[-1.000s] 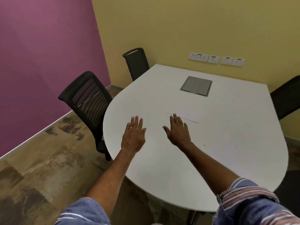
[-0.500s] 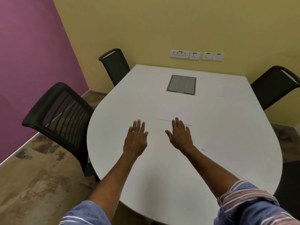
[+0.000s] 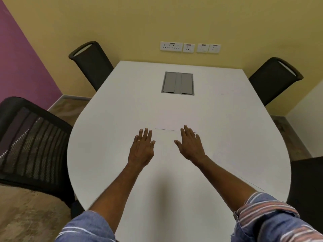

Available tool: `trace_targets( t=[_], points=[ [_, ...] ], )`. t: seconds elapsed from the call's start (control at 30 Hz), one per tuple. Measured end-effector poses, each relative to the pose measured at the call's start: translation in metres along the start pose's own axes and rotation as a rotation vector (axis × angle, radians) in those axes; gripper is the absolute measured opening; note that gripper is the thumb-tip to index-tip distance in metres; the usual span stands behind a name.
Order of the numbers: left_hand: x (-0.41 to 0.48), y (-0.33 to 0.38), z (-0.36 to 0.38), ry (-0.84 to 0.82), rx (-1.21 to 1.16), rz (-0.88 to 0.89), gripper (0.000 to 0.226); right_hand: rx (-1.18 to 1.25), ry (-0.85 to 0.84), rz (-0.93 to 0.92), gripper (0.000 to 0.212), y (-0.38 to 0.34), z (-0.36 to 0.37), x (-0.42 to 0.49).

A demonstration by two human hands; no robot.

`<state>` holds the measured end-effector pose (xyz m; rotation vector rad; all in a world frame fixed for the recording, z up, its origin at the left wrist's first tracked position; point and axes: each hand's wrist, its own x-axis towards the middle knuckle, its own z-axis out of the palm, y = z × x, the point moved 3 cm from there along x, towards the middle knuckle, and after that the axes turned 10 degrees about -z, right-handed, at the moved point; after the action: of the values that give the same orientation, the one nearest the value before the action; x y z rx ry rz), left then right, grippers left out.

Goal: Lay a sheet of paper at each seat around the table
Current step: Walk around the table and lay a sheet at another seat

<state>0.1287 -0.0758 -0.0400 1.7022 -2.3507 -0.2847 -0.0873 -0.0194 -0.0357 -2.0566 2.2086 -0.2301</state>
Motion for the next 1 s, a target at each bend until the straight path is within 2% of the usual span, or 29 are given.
trace_targets(
  t=[0.23, 0.43, 0.73, 0.87, 1.0],
  points=[
    [0.064, -0.01, 0.026, -0.054, -0.052, 0.096, 0.056, 0.019, 0.001, 0.116, 0.068, 0.005, 0.015, 0.035],
    [0.106, -0.014, 0.058, -0.171, -0.061, 0.115, 0.056, 0.017, -0.027, 0.155, 0.066, 0.017, 0.036, 0.06],
    [0.167, -0.006, 0.104, -0.257, -0.046, 0.154, 0.056, 0.055, -0.039, 0.185, 0.067, 0.09, 0.074, 0.118],
    [0.201, 0.001, 0.122, -0.283, -0.056, 0.116, 0.056, 0.063, -0.045, 0.195, 0.065, 0.122, 0.091, 0.147],
    [0.229, 0.008, 0.148, -0.338, -0.063, 0.107, 0.056, 0.188, -0.042, 0.248, 0.063, 0.148, 0.114, 0.175]
  ],
)
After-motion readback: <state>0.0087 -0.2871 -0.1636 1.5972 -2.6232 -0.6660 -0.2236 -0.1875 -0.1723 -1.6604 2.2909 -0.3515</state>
